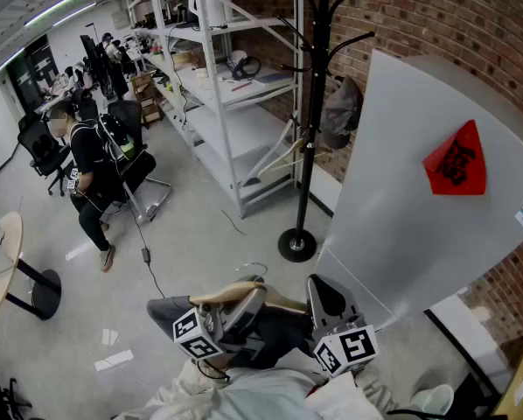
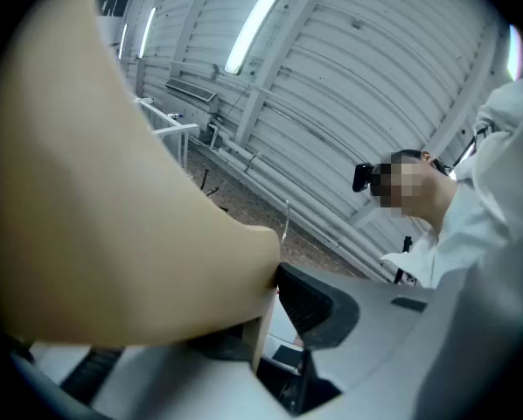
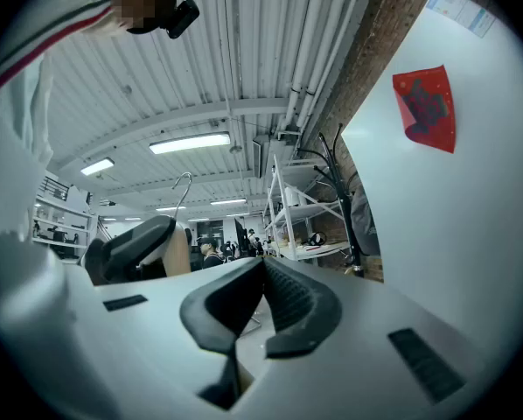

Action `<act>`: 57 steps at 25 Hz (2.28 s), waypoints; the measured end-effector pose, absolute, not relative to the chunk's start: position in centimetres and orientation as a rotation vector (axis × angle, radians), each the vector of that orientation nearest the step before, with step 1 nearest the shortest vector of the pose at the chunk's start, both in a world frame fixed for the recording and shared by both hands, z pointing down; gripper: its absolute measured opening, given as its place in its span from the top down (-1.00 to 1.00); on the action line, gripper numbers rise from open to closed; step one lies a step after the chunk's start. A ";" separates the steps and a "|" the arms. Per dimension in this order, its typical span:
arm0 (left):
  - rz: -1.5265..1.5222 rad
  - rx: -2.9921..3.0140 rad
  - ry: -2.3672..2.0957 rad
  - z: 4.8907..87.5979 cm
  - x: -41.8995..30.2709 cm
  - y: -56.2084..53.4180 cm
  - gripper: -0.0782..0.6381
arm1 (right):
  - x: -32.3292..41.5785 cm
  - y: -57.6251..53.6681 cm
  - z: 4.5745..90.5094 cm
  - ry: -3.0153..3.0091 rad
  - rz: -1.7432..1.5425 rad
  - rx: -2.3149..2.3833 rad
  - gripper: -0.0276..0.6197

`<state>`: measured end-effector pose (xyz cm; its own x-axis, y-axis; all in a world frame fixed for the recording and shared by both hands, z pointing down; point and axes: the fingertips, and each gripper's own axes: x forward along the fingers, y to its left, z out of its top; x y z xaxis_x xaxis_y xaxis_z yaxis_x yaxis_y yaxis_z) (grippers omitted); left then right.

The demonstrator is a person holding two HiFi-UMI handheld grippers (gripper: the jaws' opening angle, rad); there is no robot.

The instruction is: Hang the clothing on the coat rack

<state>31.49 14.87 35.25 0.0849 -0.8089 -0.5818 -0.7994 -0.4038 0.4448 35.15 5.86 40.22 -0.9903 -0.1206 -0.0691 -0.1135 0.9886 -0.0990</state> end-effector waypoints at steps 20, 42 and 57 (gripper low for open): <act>-1.291 2.333 -1.719 35.1 25.2 18.7 0.51 | 29.7 8.6 41.1 3.063 -0.125 -0.225 0.84; -1.270 2.280 -1.779 35.3 10.3 9.4 0.51 | 13.6 -0.6 41.2 3.047 -0.168 -0.124 0.84; -1.275 2.296 -1.713 35.7 -0.7 0.3 0.51 | 2.9 -9.0 41.2 3.045 -0.157 -0.159 0.84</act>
<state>-0.75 0.31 35.70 0.0727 -0.8025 -0.5922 -0.7977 -0.4033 0.4484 2.93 -9.01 41.23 -0.9906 -0.1082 -0.0831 -0.0990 0.9893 -0.1073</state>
